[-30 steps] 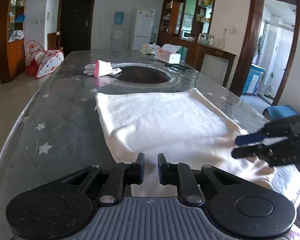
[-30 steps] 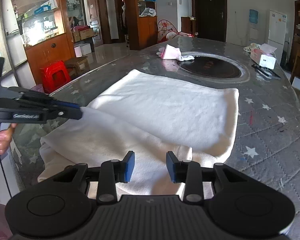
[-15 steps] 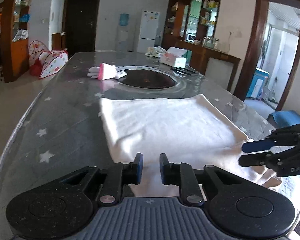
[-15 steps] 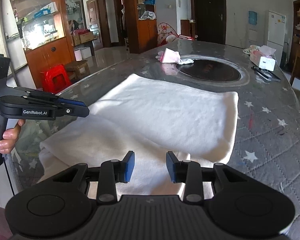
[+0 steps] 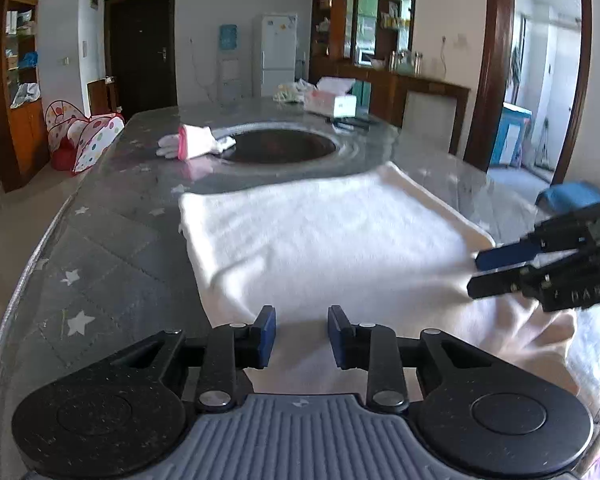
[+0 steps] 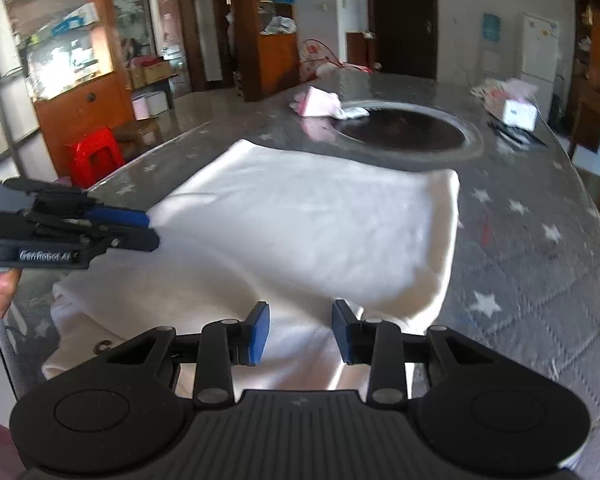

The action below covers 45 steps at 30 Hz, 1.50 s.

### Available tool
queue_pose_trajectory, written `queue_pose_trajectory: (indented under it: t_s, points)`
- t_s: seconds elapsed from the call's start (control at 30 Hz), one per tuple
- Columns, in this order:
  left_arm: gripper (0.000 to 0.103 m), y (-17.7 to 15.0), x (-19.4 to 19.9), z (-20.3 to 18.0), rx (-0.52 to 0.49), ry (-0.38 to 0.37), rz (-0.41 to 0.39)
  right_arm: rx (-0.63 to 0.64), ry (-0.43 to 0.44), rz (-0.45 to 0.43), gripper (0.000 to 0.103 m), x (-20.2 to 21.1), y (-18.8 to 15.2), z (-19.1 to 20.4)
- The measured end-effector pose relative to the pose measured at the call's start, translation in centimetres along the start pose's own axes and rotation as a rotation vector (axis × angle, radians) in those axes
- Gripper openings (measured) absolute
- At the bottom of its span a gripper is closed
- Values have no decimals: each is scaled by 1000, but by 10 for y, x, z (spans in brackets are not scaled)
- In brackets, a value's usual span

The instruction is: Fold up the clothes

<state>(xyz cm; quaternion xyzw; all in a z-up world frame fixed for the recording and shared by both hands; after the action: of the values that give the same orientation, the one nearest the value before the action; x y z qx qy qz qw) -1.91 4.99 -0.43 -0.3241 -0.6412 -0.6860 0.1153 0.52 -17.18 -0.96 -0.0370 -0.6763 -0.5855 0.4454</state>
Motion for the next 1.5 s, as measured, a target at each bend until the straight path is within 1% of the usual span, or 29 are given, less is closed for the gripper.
queue_pose_trajectory:
  t_s: [0.07, 0.17, 0.27, 0.37, 0.5, 0.6, 0.73, 0.87, 0.93, 0.97, 1.1, 1.2, 1.23, 1.3, 1.33, 1.4, 1.5]
  points:
    - [37, 0, 4, -1, -2, -2, -1, 8, 0, -11, 34, 8, 0, 3]
    - [37, 0, 11, -4, -10, -10, -7, 45, 7, -19, 34, 19, -3, 8]
    - [39, -5, 18, -12, -41, -30, -6, 91, 16, -6, 34, 25, -10, 14]
    - [41, -12, 25, -20, -71, -44, 10, 119, 11, 30, 34, 22, -19, 16]
    - [43, -20, 41, -25, -106, -61, 17, 133, 8, 20, 34, 29, -21, 18]
    - [48, -28, 59, -29, -163, -88, 3, 144, 9, 15, 34, 36, -21, 19]
    - [49, -41, 73, -38, -268, -120, 19, 156, 12, 18, 35, 44, -22, 21]
    - [49, -56, 75, -56, -413, -118, 26, 178, 11, 24, 36, 52, -25, 22]
    - [49, -61, 72, -66, -470, -104, 11, 190, 9, 28, 40, 56, -26, 23]
    - [49, -62, 70, -69, -489, -101, 6, 194, 7, 30, 44, 57, -27, 23]
    - [49, -63, 63, -77, -530, -101, -24, 219, -2, 45, 48, 63, -33, 24]
    - [49, -62, 60, -80, -536, -106, -39, 249, -6, 57, 51, 68, -39, 26]
    - [47, -62, 59, -80, -537, -109, -42, 257, -7, 60, 52, 69, -41, 26]
    - [25, -62, 57, -82, -537, -113, -46, 271, -7, 65, 53, 72, -45, 27]
    - [23, -62, 57, -82, -535, -114, -47, 281, -8, 66, 54, 73, -47, 27]
    - [16, -59, 58, -81, -524, -115, -59, 308, -4, 68, 55, 77, -50, 29]
    - [12, -50, 59, -75, -490, -128, -77, 373, 9, 66, 59, 82, -57, 34]
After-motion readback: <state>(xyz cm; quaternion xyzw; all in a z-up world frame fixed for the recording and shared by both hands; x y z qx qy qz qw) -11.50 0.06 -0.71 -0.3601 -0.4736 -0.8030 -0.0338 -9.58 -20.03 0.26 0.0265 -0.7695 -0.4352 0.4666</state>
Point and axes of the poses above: each gripper's, at about its wrist camera, not at the fingertips, and x roughly against the way its jaws point, z to its left, y to its top, the point moved 3 cm from there along -x, roughly the way its jaws point, and after that the axes turned 1 degree about -z, right-handed, at the moved point
